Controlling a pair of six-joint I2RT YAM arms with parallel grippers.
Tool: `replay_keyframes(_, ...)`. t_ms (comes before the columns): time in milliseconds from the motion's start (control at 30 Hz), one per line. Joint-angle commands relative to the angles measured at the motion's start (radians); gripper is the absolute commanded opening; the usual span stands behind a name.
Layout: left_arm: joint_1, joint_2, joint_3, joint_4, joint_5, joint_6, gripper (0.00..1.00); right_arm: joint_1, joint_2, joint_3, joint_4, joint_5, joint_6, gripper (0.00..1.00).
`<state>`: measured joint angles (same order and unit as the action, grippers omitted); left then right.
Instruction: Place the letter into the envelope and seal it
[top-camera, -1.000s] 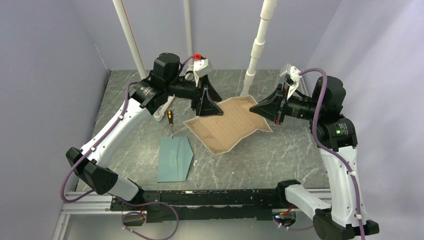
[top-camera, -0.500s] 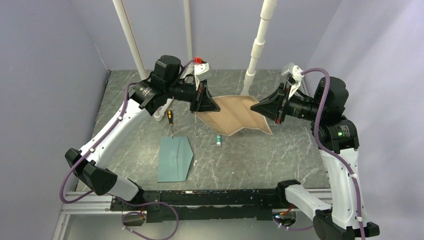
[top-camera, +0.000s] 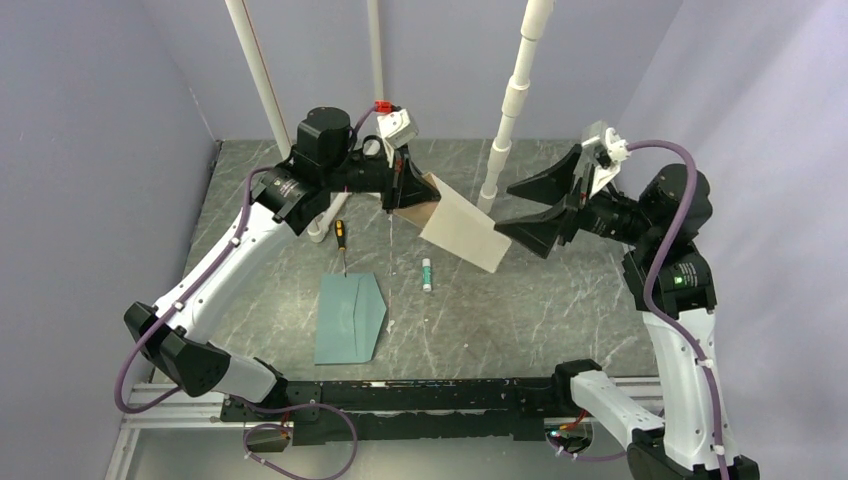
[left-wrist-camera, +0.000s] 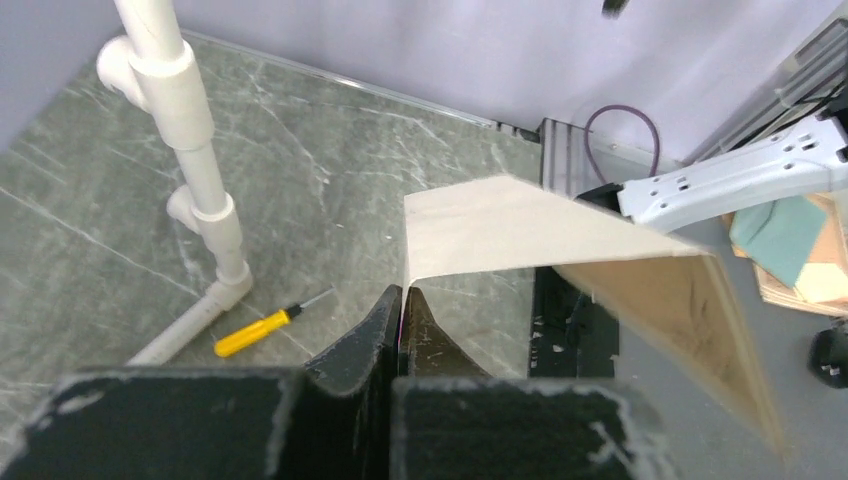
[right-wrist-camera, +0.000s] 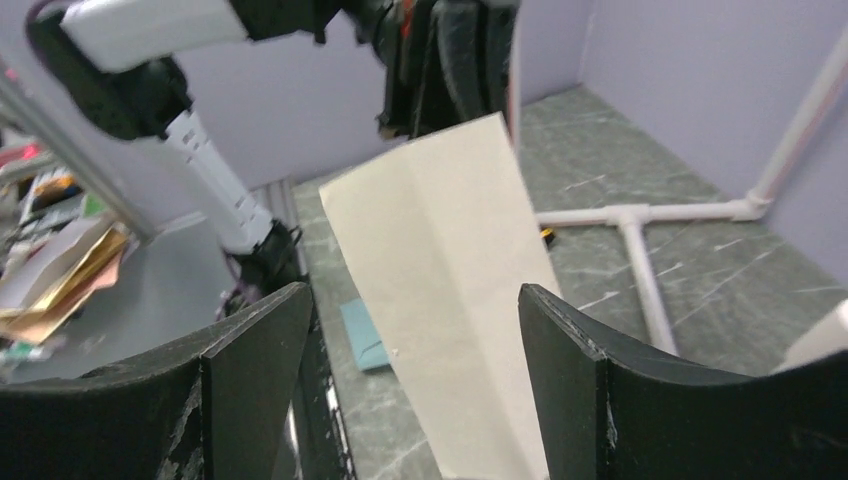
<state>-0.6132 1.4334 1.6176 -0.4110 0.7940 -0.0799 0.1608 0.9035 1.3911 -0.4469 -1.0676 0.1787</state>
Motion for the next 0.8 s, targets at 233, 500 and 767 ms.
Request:
replay_keyframes(233, 0.001, -0.158, -0.190, 0.242, 0.082, 0.359, 0.02, 0.003, 0.056, 0.058, 0.208, 0.187, 0.145, 0.77)
replay_keyframes(500, 0.001, -0.096, -0.049, 0.049, 0.317, 0.371, 0.03, 0.108, 0.103, 0.018, 0.109, 0.023, -0.088, 0.79)
replay_keyframes(767, 0.001, -0.123, -0.055, 0.037, 0.388, 0.370, 0.02, 0.199, 0.226, 0.127, -0.218, -0.002, -0.328, 0.62)
